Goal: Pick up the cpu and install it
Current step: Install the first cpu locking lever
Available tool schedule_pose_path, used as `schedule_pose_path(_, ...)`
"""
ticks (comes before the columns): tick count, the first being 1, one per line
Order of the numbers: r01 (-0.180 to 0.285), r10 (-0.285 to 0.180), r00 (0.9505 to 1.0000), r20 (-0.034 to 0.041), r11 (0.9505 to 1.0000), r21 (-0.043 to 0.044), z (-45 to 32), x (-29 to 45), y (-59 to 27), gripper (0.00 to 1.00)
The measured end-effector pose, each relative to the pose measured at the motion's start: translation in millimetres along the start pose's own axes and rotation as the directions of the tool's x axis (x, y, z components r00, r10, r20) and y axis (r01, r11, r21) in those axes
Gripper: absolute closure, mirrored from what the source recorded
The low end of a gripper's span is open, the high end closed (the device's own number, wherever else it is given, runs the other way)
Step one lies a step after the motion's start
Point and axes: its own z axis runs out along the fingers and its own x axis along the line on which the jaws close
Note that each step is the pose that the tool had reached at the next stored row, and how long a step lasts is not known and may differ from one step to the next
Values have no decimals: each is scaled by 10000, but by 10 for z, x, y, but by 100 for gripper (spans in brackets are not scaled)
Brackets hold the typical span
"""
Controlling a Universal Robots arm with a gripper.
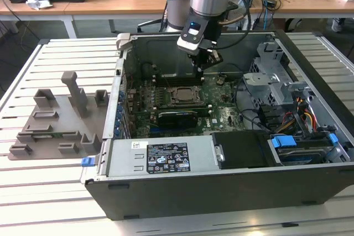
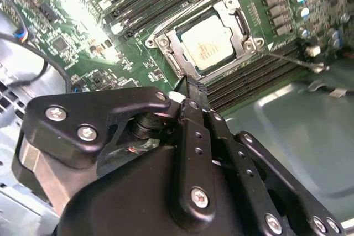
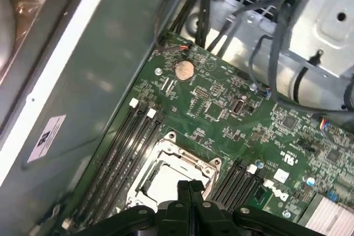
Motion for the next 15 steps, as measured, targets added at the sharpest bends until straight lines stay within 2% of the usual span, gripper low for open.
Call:
schedule_pose_path(1, 392, -392, 9992, 7, 9992, 18, 0, 0, 0, 89)
schedule_pose_path(2, 929, -930, 9957, 16, 9957, 42, 0, 0, 0, 89)
schedule_pose_path(3, 1416, -1417, 9899, 22, 9899, 65, 0, 0, 0, 89)
schedule_pose_path(5, 1819, -1819, 9833, 27, 9833, 84, 0, 0, 0, 89)
schedule_pose_path(6, 2192, -2192, 9757, 30, 9756, 102, 1, 0, 0, 89)
schedule_pose_path(8, 2589, -2589, 9659, 29, 9658, 117, 1, 0, 0, 89)
schedule_pose_path(10, 3152, -3152, 9490, 27, 9489, 140, 2, 0, 0, 89)
schedule_pose_path(11, 3322, -3322, 9432, 26, 9431, 146, 2, 0, 0, 89)
schedule_pose_path(12, 3659, -3659, 9306, 24, 9305, 160, 3, 0, 0, 89)
schedule_pose_path(14, 4046, -4047, 9145, 21, 9143, 177, 3, 0, 0, 89)
schedule_pose_path(15, 4357, -4358, 9000, 18, 8999, 190, 4, 0, 0, 89)
